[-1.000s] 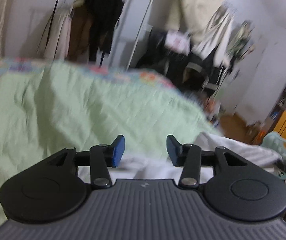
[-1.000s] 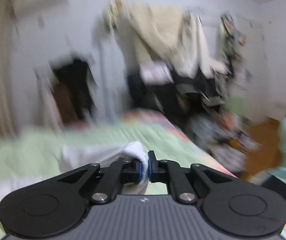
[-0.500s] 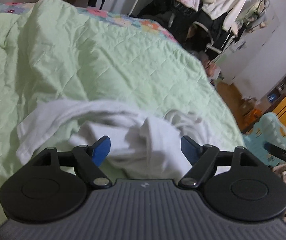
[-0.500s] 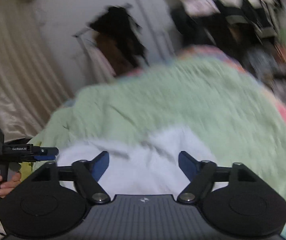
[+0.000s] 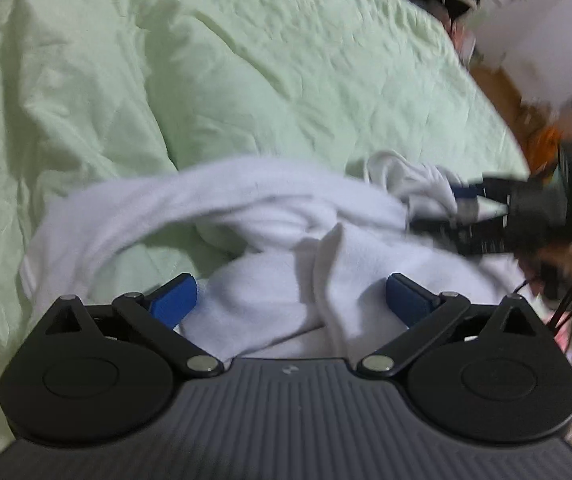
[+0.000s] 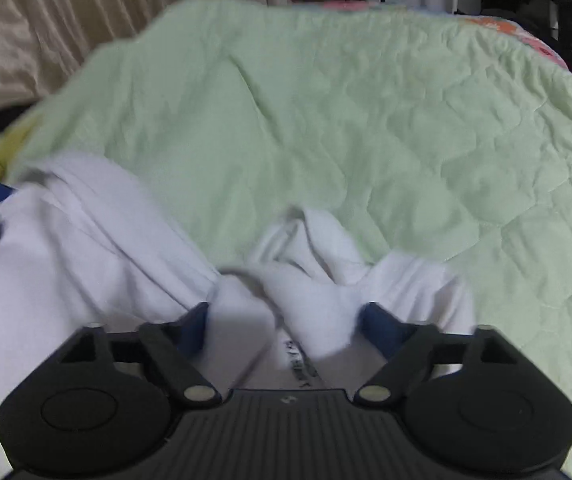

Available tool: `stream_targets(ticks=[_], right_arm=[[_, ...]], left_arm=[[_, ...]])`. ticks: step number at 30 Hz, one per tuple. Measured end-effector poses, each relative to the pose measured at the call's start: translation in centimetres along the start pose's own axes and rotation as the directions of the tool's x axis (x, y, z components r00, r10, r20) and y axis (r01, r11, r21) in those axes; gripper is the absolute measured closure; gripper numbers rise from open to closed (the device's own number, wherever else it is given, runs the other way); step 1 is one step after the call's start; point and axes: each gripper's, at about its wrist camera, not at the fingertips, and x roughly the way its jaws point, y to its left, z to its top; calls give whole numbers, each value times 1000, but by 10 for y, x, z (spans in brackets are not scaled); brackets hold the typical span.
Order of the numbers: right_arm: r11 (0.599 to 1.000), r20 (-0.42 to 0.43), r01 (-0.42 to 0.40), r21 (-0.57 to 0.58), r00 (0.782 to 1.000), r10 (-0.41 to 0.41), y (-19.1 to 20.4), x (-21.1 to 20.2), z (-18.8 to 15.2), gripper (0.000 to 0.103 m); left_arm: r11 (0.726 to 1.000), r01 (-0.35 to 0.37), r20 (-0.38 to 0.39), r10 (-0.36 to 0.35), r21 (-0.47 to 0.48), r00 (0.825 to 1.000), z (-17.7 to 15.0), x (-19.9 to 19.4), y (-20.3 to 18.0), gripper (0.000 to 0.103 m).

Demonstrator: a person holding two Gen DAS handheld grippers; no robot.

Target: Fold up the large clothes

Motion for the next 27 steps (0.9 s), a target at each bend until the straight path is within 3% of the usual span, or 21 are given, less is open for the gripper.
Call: stream_targets(ticks=[2,4,7,9,11,13,15,16,18,20,21,23,25,27], right_arm=[[998,27,-23,53,999,21,-6,-1,-1,57],[987,113,-76,144,992,60,-20,-12,1,86],[981,236,-90,172,971,47,-31,-32,9,96],[982,345,-89,165,938,27,-33,-54,14,103],[980,443,-113,166,896,28,-34,-76,20,103],[968,483,-181,172,872,77,-40,-103,26,103],[978,467,-173,119,879,99,-37,-110,28,97],[988,431,-134,73,898,90,-34,-107,30,88],[999,328,-48,27,944,36,-28,-87,30,69],[1000,234,18,-14,972,-14,-23,-65,29,67],[999,191,41,-33,981,-34,-21,-52,28,67],[995,110,76,-71,992,-68,-19,-25,23,66],[996,98,58,-69,994,-51,-18,-15,15,58],[998,92,23,-54,996,-18,-19,-11,7,56]], left_arm=[[998,-35,60,38,-52,997,-4,-3,-2,56],[995,-38,88,46,-98,995,-4,-7,-2,63],[991,-49,123,64,-123,990,1,-12,-6,68],[990,-38,140,57,-136,989,3,-16,-6,72],[988,-35,187,64,-152,980,3,-27,-5,83],[989,-5,211,36,-145,977,4,-34,-4,84],[989,13,205,17,-144,979,4,-36,-5,83],[990,13,192,14,-139,981,5,-34,-7,81],[992,11,168,11,-129,986,5,-31,-11,64],[994,7,135,9,-111,991,1,-25,-15,48],[994,4,118,9,-111,993,-2,-23,-16,38],[993,1,101,11,-117,995,-5,-21,-17,30],[986,35,94,-19,-166,995,-11,-26,-12,24],[973,76,92,-57,-219,994,-15,-32,-6,9]])
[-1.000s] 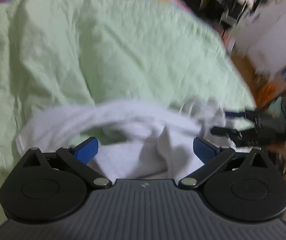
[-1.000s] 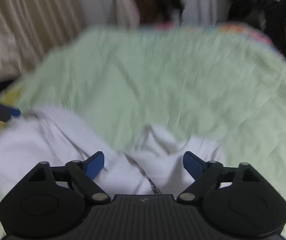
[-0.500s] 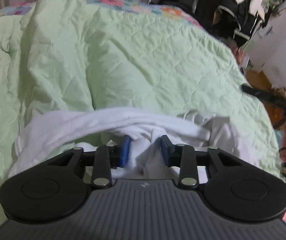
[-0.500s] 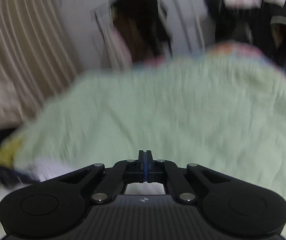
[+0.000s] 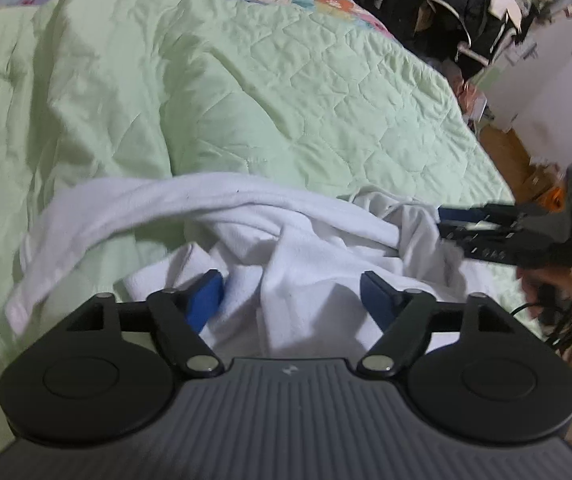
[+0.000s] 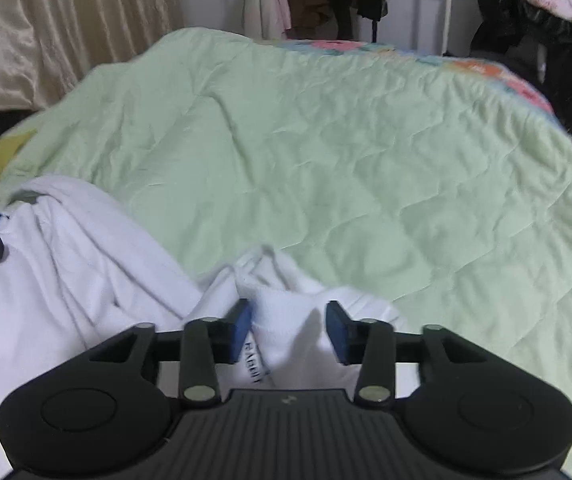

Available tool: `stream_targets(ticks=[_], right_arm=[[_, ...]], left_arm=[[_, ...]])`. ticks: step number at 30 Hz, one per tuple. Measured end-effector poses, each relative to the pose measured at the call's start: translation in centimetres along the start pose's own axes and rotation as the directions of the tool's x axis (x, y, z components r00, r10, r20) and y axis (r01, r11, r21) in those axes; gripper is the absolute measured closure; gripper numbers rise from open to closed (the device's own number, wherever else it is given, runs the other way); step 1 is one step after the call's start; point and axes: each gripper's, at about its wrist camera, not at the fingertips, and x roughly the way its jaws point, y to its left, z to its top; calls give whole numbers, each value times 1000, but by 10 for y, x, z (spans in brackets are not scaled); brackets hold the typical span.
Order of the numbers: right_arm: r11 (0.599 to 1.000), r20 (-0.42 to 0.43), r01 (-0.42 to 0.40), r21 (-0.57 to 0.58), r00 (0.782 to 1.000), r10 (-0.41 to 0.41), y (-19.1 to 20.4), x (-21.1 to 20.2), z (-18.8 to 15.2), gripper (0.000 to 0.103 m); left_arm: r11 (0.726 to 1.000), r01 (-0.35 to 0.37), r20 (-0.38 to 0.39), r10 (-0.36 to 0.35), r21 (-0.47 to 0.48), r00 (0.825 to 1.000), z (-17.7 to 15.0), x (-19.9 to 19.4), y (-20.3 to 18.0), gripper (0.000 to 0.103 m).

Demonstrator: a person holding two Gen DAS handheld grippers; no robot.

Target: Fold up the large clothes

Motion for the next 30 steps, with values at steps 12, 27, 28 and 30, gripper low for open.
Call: stream_targets(ticks=[12,27,28,30], right_arm=[[996,-89,-27,-83,996,19,1,49,9,62],[986,520,18,165,848,-103,-6,-117,56,87],[982,549,6,188,828,-110,-10,-129,59,87],[977,559,-16,213,822,-108,-18,-134,64,88]], left_arm=[[924,124,-8,-136,-361,991,-6,29,34,6],[971,26,343,59,-237,938,13,-50,35,79],[976,-8,389,95,-219,916,14,-60,33,79],[975,-44,430,136,-217,893,16,-71,36,79]])
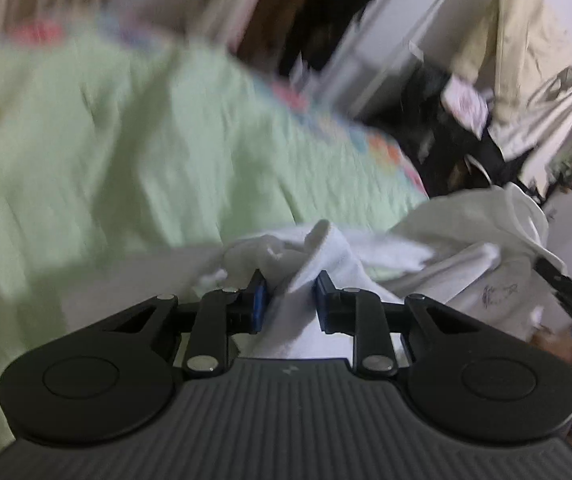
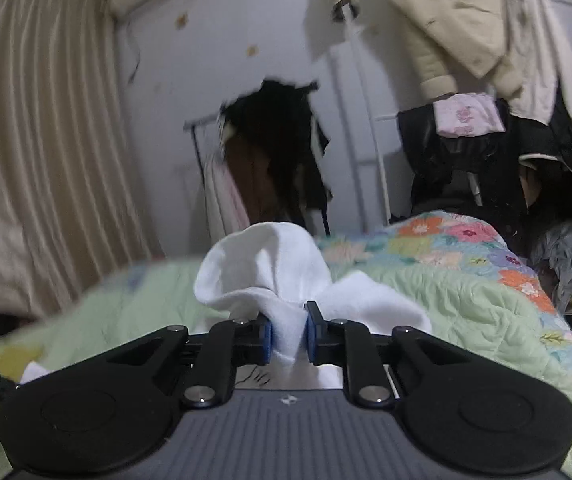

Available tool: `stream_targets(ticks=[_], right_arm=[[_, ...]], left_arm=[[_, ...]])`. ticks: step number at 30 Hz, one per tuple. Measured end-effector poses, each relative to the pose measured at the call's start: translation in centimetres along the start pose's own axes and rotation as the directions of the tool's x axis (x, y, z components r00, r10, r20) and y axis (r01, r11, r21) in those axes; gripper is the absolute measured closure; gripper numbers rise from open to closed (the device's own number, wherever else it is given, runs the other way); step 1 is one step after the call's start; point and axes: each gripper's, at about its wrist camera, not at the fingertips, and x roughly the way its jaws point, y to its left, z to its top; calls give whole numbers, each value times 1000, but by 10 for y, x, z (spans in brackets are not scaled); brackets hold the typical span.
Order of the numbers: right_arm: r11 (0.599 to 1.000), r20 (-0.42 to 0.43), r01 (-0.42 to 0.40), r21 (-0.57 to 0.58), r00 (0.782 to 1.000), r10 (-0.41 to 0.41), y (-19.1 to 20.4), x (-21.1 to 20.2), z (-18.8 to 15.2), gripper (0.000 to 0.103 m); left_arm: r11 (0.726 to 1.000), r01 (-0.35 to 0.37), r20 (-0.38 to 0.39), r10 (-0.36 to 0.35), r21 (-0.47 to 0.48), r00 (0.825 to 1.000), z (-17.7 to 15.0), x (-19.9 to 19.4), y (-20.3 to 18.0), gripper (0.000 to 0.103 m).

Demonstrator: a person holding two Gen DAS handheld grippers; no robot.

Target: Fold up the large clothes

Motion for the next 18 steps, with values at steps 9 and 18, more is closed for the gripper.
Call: stream_targets(ticks=[9,18], right_arm=[[996,-74,71,47,995,-68,-24,81,-4,92],[980,-166,47,194,986,-14,-57,117,-32,51]], left_arm=[[999,-37,149,36,4,988,33,-20,26,81],[998,49,135,-56,50,989,21,-18,21,81]])
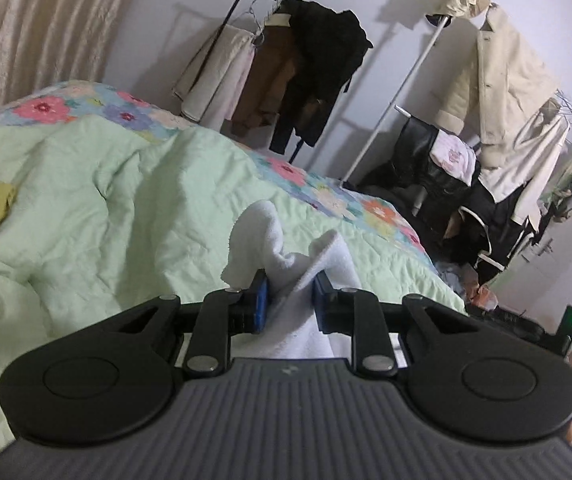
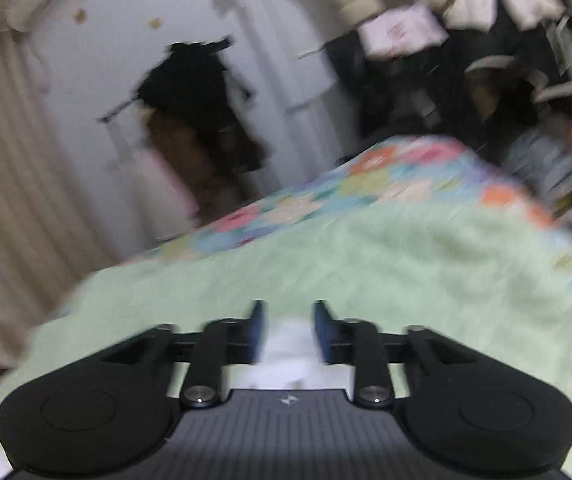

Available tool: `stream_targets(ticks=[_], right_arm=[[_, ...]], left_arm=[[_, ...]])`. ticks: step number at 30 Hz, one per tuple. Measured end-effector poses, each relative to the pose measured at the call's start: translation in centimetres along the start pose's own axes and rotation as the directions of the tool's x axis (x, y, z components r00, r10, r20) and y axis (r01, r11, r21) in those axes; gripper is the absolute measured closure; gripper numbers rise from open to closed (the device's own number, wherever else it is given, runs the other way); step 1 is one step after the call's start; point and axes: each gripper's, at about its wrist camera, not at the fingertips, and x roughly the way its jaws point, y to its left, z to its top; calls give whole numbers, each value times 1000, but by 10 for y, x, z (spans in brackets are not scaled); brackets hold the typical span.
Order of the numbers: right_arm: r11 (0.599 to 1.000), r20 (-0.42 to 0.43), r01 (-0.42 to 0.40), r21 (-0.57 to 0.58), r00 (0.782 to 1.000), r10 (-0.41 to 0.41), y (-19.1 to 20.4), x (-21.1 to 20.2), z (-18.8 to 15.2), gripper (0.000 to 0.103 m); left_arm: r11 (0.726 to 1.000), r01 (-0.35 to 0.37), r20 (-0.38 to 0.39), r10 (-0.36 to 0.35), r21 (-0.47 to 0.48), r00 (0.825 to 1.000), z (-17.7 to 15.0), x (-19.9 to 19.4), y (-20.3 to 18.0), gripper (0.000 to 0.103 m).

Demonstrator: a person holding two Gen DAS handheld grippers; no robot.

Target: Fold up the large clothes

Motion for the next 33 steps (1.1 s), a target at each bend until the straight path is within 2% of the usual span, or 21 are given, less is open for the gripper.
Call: stream_targets(ticks=[2,4,8,9,11,12,13,14,15,17,20,23,24,25,27,28,31,33], right_arm=[[992,-60,-96,-85,994,91,11,-11,-26,51],[963,-140,-189,-191,976,164,30,-18,-50,40],[891,-260,-288,-351,944,202,68,-11,-83,34],[866,-284,-302,-399,938,196,80,-5,-91,29],[807,-318,-310,-502,934,160,104,12,-110,29],[786,-315,-296,-543,939,136,113,20,-118,38],[777,-313,-285,-562,942,119,118,25,-122,70],[786,-316,-273,-555,943,105,121,31,-123,91],[816,-306,-257,-518,946,104,120,31,-119,96],[886,-262,-222,-408,958,119,114,27,-105,96],[929,-121,-194,-314,979,164,100,-19,-88,96],[948,16,-94,-305,994,104,89,-85,-86,96],[948,57,-22,-317,997,43,85,-105,-89,96],[941,113,79,-329,993,-44,79,-130,-94,96],[921,163,229,-314,969,-185,63,-164,-103,96],[914,156,300,-273,951,-265,45,-182,-111,96],[914,51,393,-99,920,-390,-5,-213,-129,96],[874,-44,485,-19,873,-485,-38,-224,-149,95]], left_arm=[[1000,-1,11,1,21,1000,-4,-1,0,81],[1000,9,18,-9,29,1000,-5,-3,1,81],[999,29,16,-30,13,999,-5,-7,1,81],[999,31,16,-31,14,999,-5,-8,0,81],[999,34,14,-35,23,999,-4,-8,-2,81],[999,36,13,-36,28,999,-3,-9,-4,81],[999,41,10,-41,31,999,-2,-9,-5,81],[998,44,14,-45,33,999,-1,-11,-5,81],[998,46,22,-47,33,999,0,-13,-6,81],[997,59,44,-61,47,997,2,-20,-7,81],[986,158,31,-160,58,987,-1,-39,-13,81],[962,256,-38,-254,97,967,-15,-54,-24,80],[952,277,-57,-272,130,961,-24,-61,-28,78],[939,301,-81,-292,166,953,-33,-69,-32,75],[914,346,-146,-321,209,936,-52,-82,-32,64],[917,342,-166,-312,203,935,-56,-83,-28,64],[935,312,-218,-274,168,937,-67,-85,-13,63],[946,291,-253,-249,145,935,-74,-87,-3,61]])
